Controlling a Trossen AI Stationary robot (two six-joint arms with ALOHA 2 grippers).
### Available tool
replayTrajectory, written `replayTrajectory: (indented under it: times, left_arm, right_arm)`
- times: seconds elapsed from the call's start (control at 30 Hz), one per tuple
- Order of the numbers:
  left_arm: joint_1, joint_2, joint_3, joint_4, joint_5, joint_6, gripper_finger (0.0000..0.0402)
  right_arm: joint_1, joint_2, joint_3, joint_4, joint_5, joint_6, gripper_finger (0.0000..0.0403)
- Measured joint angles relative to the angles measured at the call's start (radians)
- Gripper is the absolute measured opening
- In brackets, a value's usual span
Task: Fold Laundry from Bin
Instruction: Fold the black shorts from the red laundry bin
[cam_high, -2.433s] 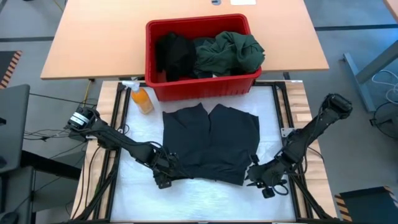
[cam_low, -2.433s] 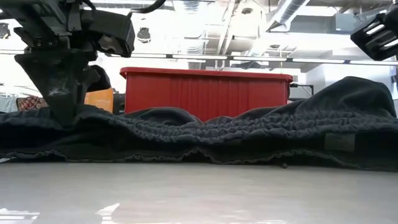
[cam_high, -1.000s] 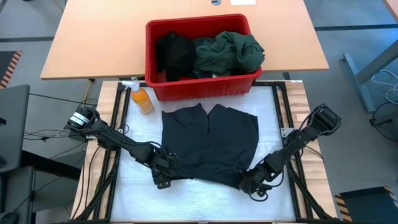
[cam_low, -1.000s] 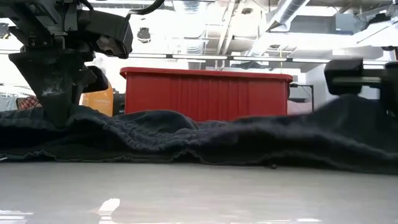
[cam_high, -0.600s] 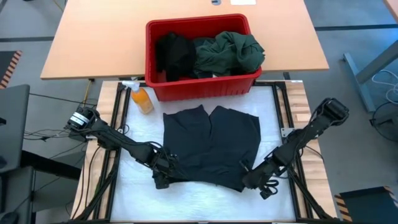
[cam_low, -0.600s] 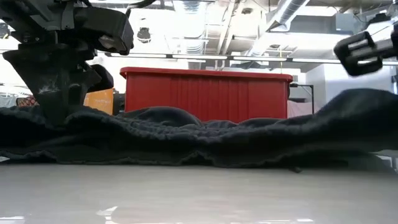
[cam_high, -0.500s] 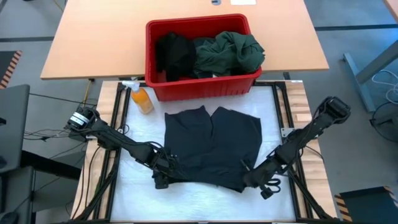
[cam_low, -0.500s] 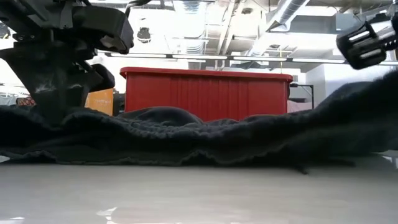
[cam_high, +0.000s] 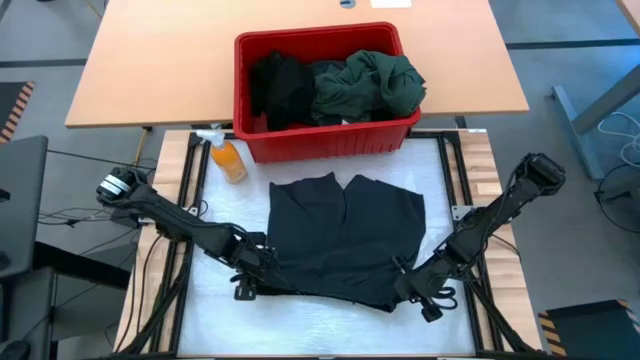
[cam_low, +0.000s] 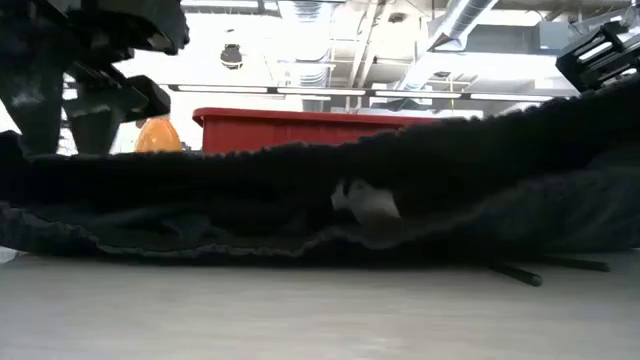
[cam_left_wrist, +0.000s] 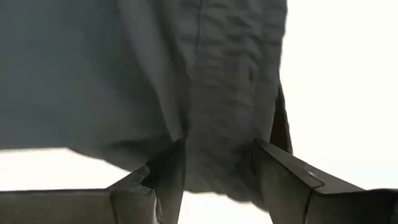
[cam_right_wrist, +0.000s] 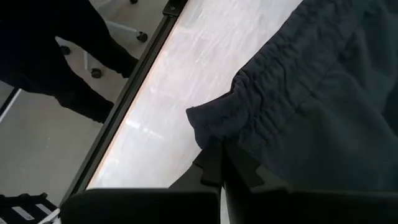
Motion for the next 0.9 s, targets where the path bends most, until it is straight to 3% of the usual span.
replayTrajectory:
  times: [0.27, 0.47, 0.63, 0.77, 0.9]
  left_arm:
    - [-0.127, -0.013, -0.007, 0.002, -0.025, -0.005, 0.0171]
    - [-0.205, -0.011, -0.008, 0.021, -0.174, -0.035, 0.0171]
    - [-0.220, -0.011, -0.008, 0.103, -0.211, -0.056, 0.0171]
    - [-0.261, -0.011, -0.008, 0.129, -0.188, 0.082, 0.0171]
    - [-0.332, -0.010, -0.008, 0.078, -0.263, 0.231, 0.0171]
  right_arm:
    - [0.000, 0.000, 0.000, 0.000, 0.018, 0.002, 0.0022]
    - [0.000, 0.000, 0.000, 0.000, 0.021, 0.000, 0.0022]
    - [0.000, 0.000, 0.000, 0.000, 0.021, -0.001, 0.0022]
    - [0.000, 0.000, 0.000, 0.000, 0.021, -0.001, 0.0022]
    - [0.000, -0.001, 0.001, 0.000, 0.021, -0.001, 0.0022]
